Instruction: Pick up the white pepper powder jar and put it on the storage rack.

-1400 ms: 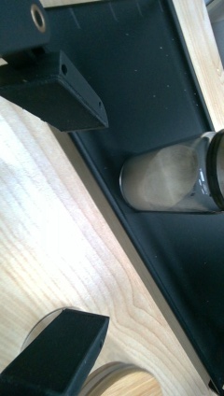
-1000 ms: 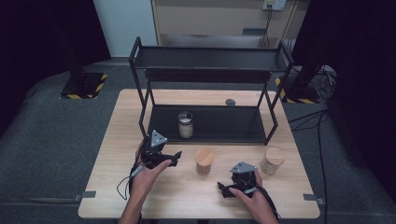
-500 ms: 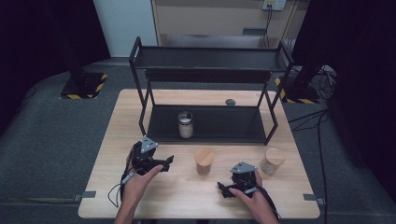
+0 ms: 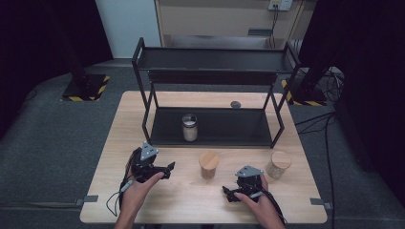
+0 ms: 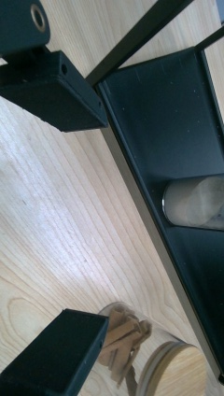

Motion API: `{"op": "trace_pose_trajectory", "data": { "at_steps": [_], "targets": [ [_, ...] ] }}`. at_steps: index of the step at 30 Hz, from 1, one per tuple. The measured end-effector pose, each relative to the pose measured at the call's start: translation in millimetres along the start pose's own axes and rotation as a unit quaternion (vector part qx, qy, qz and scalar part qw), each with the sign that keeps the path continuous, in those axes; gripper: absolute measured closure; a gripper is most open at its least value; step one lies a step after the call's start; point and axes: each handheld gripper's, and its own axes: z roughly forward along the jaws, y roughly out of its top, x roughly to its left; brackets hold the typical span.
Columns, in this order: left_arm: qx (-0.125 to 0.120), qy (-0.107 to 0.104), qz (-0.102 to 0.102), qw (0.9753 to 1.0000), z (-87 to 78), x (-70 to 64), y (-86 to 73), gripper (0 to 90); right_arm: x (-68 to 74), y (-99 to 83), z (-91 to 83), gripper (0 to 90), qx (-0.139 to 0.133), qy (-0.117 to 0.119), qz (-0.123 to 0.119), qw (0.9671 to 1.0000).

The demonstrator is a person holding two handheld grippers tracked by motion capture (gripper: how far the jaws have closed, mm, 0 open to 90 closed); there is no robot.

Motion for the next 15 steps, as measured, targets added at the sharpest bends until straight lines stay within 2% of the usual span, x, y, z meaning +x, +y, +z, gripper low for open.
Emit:
{"op": "trace_pose_trajectory", "data": {
  "at_steps": [15],
  "targets": [
    [0.017, 0.003, -0.002, 0.9999, -1.2, 1.1, -13.7, 4.5, 0.0, -0.2, 0.1, 0.4, 0.000, 0.000, 0.000, 1.0000]
  ]
}}
